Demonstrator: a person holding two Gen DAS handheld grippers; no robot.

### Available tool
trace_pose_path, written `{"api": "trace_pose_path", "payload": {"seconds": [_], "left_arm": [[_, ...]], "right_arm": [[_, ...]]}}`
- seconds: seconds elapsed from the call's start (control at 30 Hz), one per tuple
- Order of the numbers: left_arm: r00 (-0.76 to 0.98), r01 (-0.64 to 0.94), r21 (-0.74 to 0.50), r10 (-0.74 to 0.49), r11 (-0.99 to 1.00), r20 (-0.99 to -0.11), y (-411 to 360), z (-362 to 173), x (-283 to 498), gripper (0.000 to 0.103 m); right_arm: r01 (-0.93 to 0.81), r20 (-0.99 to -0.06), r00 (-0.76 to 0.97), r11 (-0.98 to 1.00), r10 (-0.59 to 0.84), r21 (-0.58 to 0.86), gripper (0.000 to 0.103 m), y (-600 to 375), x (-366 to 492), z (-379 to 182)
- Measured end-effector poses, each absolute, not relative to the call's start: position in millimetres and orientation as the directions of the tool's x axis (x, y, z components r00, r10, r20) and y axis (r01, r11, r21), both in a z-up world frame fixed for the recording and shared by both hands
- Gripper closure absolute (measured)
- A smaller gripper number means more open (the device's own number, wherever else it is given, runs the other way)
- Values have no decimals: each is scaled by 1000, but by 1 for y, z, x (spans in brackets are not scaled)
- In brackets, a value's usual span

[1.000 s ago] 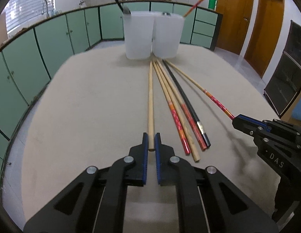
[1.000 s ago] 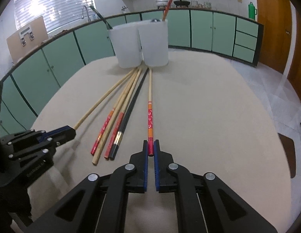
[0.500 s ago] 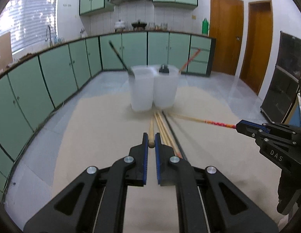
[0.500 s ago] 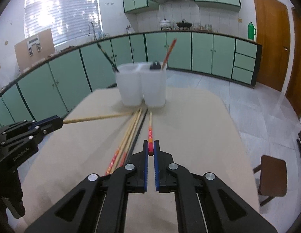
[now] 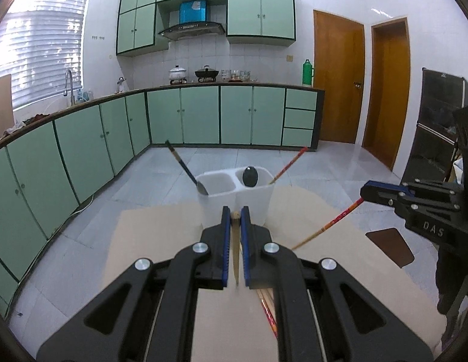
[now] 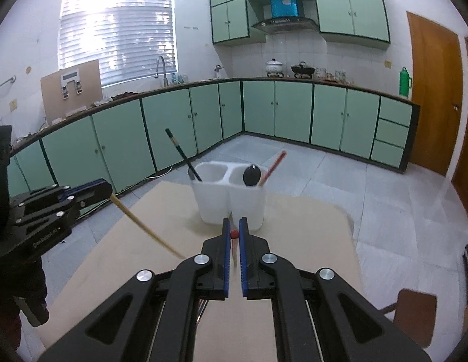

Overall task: Organize utensils
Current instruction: 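Carry both chopsticks up toward the white holder, then lower both chopsticks into the white holder and open both grippers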

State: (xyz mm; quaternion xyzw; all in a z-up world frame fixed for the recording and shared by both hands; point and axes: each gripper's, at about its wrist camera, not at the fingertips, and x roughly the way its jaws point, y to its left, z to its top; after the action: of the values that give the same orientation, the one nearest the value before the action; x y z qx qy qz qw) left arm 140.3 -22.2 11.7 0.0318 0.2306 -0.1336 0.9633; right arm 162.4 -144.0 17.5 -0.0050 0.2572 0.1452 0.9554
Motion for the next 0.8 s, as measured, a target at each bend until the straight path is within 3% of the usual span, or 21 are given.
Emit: {"api": "trace_pose_path", "payload": {"seconds": [0.37, 0.8], "left_arm": [[872, 310, -27, -296, 950, -389, -23, 44, 158, 97], [945, 288, 23, -280, 957, -172, -40, 126, 199, 97]], "right_arm": [[-336, -449, 832, 940, 327, 61, 98, -143, 190, 66], [-318, -292, 903, 947, 315, 39, 98, -151, 234, 141]]}}
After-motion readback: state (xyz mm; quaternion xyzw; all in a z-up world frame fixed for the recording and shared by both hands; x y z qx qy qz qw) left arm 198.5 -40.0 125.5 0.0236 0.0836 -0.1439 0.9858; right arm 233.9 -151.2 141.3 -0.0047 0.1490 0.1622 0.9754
